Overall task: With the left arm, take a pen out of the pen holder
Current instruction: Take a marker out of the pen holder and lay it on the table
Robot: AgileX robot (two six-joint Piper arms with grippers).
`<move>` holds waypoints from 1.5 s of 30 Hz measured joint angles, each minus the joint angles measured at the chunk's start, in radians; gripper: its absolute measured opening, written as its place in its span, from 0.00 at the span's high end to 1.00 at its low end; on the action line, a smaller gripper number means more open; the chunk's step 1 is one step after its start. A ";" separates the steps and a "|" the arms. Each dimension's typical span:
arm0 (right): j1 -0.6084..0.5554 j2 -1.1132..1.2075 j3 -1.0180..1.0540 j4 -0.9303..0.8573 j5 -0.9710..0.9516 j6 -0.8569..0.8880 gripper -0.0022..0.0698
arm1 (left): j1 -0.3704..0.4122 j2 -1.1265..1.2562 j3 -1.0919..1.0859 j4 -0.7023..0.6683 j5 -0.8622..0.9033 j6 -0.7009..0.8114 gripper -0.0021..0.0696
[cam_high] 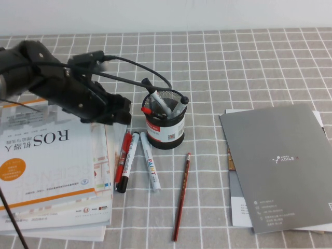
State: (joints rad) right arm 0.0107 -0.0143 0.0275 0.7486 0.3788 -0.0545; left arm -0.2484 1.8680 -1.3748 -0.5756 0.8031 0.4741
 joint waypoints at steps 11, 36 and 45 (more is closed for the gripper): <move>0.000 0.000 0.000 0.000 0.000 0.000 0.99 | -0.093 -0.291 0.132 0.382 -0.161 -0.163 0.73; 0.000 0.000 0.000 0.000 0.000 0.000 0.99 | -0.149 -1.037 1.143 0.669 -0.733 -0.266 0.97; 0.000 0.000 0.000 0.000 0.000 0.000 0.99 | -0.149 -1.101 1.351 0.688 -0.713 -0.266 0.97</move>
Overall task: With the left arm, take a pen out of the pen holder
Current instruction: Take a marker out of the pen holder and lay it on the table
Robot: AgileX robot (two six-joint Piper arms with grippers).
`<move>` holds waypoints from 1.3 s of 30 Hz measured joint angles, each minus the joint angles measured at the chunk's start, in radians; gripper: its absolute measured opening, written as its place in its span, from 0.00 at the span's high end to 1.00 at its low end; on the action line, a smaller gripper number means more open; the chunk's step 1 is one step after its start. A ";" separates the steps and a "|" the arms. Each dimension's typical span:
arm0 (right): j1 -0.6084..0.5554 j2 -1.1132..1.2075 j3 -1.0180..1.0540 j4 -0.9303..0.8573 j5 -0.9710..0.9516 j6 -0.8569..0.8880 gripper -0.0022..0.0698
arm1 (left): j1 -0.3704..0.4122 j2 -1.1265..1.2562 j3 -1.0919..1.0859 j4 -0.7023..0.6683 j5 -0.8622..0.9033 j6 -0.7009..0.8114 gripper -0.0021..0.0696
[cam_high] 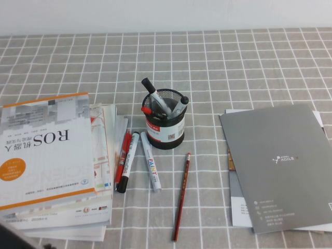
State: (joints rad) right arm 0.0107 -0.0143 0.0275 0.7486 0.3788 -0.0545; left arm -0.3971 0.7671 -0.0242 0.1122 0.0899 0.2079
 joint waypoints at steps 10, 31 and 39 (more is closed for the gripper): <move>0.000 0.000 0.000 0.000 0.000 0.000 0.99 | 0.000 -0.253 0.047 0.002 0.095 0.003 0.97; 0.000 0.000 0.000 0.000 0.000 0.000 0.99 | 0.098 -0.774 0.049 0.002 0.124 0.003 0.97; 0.000 0.000 0.000 0.000 0.000 0.000 0.99 | 0.109 -0.774 0.049 0.002 0.126 0.003 0.98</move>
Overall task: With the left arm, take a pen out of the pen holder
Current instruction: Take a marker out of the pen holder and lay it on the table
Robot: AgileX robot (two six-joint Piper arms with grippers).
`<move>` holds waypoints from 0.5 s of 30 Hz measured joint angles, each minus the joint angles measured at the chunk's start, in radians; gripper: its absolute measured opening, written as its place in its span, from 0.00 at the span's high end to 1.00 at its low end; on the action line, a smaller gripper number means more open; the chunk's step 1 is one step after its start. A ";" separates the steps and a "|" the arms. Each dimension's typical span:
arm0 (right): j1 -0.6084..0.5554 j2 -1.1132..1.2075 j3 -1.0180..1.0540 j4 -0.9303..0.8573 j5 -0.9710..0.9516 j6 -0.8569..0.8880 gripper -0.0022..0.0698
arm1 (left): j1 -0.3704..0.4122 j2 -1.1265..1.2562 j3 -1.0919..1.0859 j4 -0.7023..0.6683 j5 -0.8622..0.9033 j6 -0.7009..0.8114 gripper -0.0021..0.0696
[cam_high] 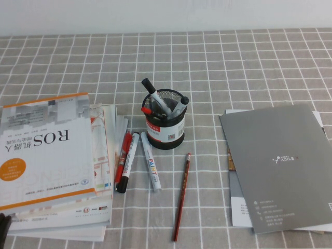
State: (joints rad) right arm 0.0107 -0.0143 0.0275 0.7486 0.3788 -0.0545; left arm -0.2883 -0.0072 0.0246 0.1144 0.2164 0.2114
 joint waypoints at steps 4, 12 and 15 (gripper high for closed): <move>0.000 0.000 0.000 0.000 0.000 0.000 0.99 | 0.033 0.000 0.000 0.000 0.000 0.000 0.98; 0.000 0.000 0.000 0.000 0.000 0.000 0.99 | 0.041 -0.002 0.000 -0.030 0.033 -0.005 0.98; 0.000 0.000 0.000 0.000 0.000 0.000 0.99 | 0.041 -0.002 0.000 -0.122 0.059 -0.035 0.98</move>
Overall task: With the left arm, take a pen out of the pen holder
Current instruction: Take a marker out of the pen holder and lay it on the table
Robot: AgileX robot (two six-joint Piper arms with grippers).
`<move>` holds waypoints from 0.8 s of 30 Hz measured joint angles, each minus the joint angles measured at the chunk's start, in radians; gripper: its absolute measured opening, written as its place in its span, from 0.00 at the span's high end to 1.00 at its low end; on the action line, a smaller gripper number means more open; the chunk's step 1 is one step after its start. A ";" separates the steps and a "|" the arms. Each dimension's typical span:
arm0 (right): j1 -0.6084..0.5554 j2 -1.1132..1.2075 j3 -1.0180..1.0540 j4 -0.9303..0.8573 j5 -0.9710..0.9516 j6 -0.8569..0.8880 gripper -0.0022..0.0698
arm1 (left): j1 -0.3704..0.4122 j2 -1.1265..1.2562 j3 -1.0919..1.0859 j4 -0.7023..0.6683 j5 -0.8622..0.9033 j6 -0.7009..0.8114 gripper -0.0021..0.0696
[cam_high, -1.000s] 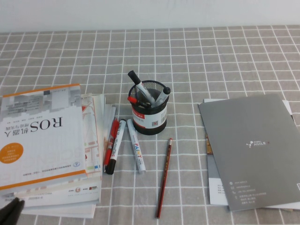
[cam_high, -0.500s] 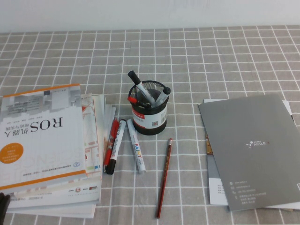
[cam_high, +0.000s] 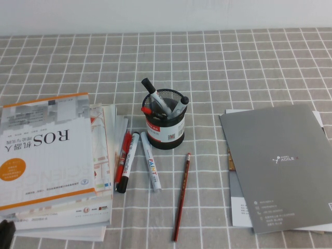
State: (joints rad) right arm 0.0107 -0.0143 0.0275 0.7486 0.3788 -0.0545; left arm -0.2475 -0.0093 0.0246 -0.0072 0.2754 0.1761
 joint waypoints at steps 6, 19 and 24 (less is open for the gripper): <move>0.000 0.000 0.000 0.000 0.000 0.000 0.99 | 0.000 -0.002 0.000 -0.056 0.082 -0.023 0.98; 0.000 0.000 0.000 0.000 0.000 0.000 0.99 | 0.013 -0.002 0.000 -0.004 0.102 -0.012 0.98; 0.000 0.000 0.000 0.000 0.000 0.000 0.99 | 0.090 -0.002 0.000 -0.002 0.102 -0.012 0.98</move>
State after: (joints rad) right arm 0.0107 -0.0143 0.0275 0.7486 0.3788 -0.0545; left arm -0.1574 -0.0115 0.0246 -0.0088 0.3772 0.1646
